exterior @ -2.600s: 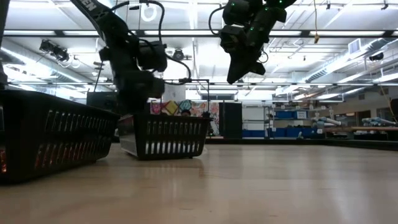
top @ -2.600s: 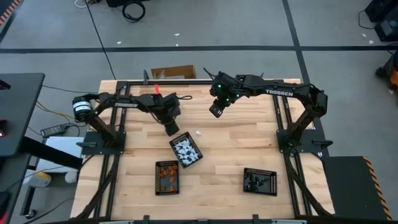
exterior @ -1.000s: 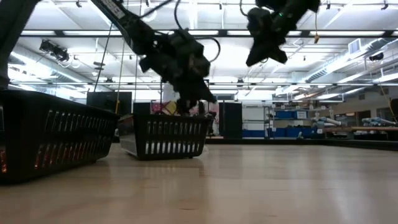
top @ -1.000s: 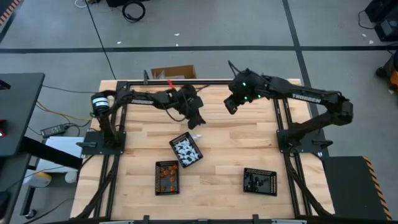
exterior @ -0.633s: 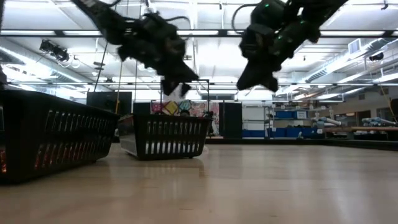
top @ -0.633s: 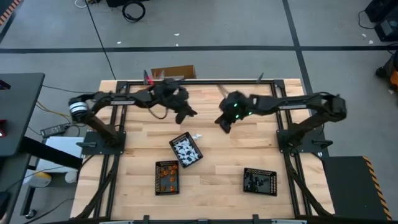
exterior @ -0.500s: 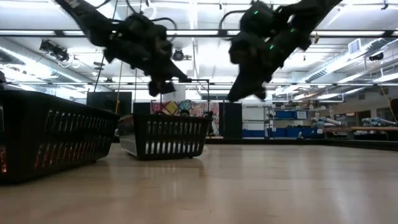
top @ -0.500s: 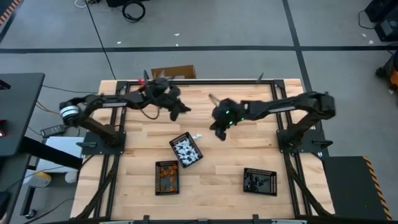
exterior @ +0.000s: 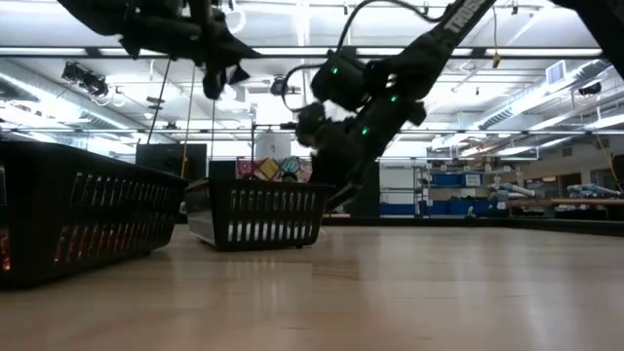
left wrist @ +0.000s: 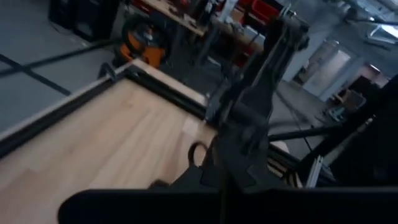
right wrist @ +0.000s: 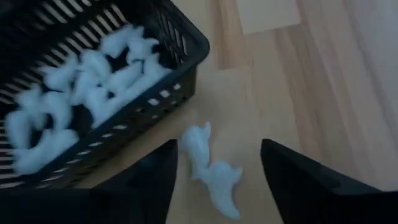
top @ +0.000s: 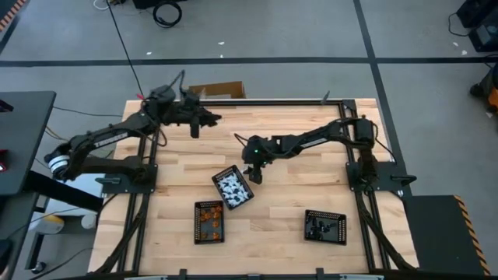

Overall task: Sort Halloween decoration
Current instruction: Put the white ghost toy into the middle black basket

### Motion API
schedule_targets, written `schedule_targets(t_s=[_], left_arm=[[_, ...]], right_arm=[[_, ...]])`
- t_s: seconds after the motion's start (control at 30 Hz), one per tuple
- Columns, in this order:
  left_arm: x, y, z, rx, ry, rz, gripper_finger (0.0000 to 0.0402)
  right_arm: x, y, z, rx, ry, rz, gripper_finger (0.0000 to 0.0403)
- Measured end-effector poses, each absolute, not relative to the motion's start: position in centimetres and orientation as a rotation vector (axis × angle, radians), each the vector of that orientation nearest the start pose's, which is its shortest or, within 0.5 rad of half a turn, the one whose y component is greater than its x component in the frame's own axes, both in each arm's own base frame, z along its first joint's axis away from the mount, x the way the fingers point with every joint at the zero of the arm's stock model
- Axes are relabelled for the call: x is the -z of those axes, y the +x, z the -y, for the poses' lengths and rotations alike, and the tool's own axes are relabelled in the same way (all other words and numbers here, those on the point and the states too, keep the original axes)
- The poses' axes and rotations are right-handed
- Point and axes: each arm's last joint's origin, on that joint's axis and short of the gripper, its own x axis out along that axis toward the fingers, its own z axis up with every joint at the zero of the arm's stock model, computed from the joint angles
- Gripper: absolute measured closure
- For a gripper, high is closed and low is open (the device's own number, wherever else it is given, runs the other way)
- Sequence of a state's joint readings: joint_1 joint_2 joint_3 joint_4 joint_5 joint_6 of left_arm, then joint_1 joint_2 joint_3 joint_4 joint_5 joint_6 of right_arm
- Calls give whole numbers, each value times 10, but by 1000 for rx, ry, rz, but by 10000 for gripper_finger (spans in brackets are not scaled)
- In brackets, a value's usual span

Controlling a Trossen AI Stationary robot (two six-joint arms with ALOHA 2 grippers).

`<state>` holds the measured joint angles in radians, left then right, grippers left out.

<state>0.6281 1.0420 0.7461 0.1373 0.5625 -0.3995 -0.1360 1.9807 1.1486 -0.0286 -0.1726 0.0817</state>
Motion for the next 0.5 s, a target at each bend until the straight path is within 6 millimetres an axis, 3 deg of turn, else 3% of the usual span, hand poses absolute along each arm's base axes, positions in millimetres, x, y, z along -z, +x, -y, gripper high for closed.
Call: schedule_targets(t_s=[0.2,0.5], left_arm=[[-317,173,-122,-140,-458,-57,402],[-320,163,-126,-183,-455,-49,402]], right_arm=[[-119,397,43,-7,172,-913,158],[-116,396,35,-2,30,-938,223]])
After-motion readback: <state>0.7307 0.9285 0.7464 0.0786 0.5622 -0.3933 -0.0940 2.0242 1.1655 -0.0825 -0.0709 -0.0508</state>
